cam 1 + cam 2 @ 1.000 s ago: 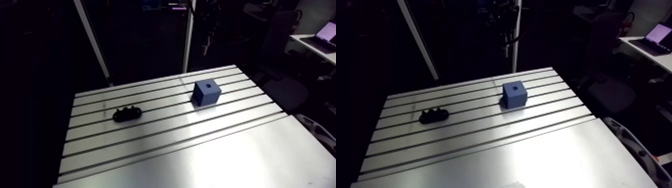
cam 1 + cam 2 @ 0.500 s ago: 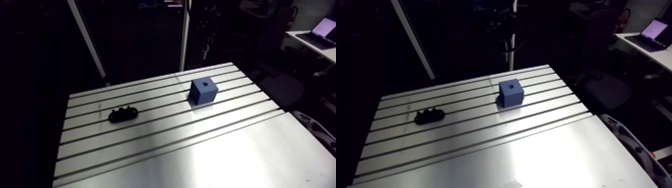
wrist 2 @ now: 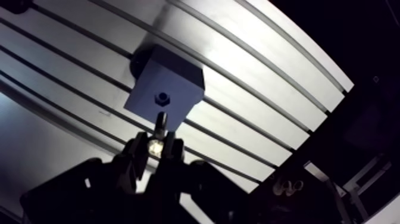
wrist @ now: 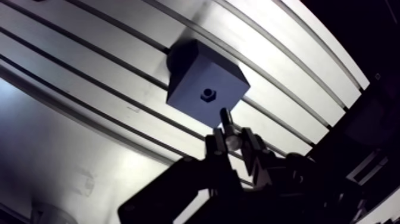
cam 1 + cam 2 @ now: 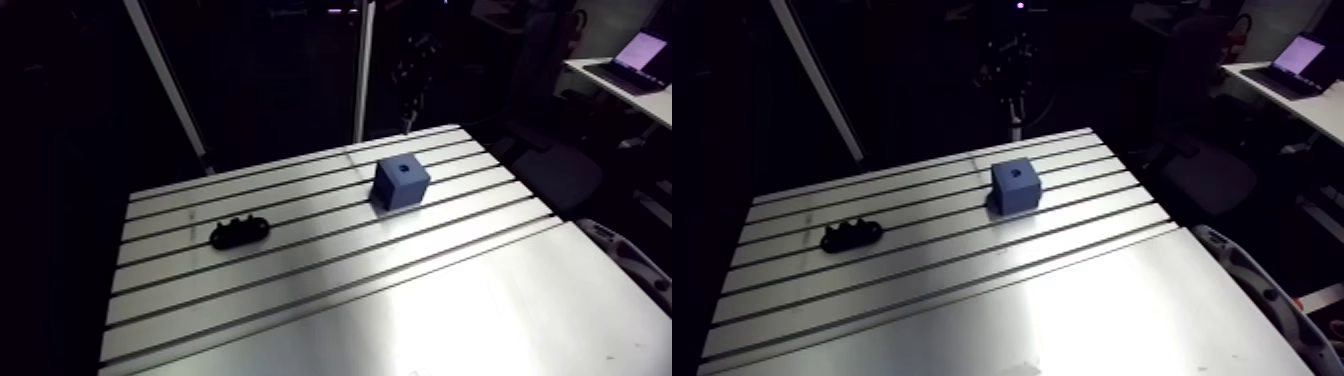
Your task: Pick up the M10 bolt and insert it into the hex recess until seated.
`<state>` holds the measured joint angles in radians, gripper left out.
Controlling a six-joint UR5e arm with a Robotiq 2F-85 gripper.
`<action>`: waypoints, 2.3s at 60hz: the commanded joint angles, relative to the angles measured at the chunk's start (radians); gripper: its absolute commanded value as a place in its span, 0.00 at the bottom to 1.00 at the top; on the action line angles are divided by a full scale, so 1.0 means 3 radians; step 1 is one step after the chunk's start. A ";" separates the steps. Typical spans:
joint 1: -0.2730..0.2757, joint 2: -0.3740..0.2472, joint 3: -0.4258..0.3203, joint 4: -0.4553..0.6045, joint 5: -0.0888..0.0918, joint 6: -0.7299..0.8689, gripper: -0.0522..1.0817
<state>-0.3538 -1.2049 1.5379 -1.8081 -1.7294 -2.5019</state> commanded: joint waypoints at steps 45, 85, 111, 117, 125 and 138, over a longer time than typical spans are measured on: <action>-0.0063 0.0041 0.0239 -0.0087 0.0010 0.0017 0.79; -0.0064 0.0096 0.0306 -0.0220 0.0009 0.0007 0.79; -0.0063 0.0123 0.0301 -0.0224 0.0014 0.0001 0.79; -0.0063 0.0123 0.0301 -0.0224 0.0014 0.0006 0.79; -0.0063 0.0123 0.0297 -0.0224 0.0015 0.0007 0.79; -0.0063 0.0123 0.0286 -0.0224 0.0015 0.0017 0.79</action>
<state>-0.3729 -1.1681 1.6267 -1.8753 -1.7252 -2.4993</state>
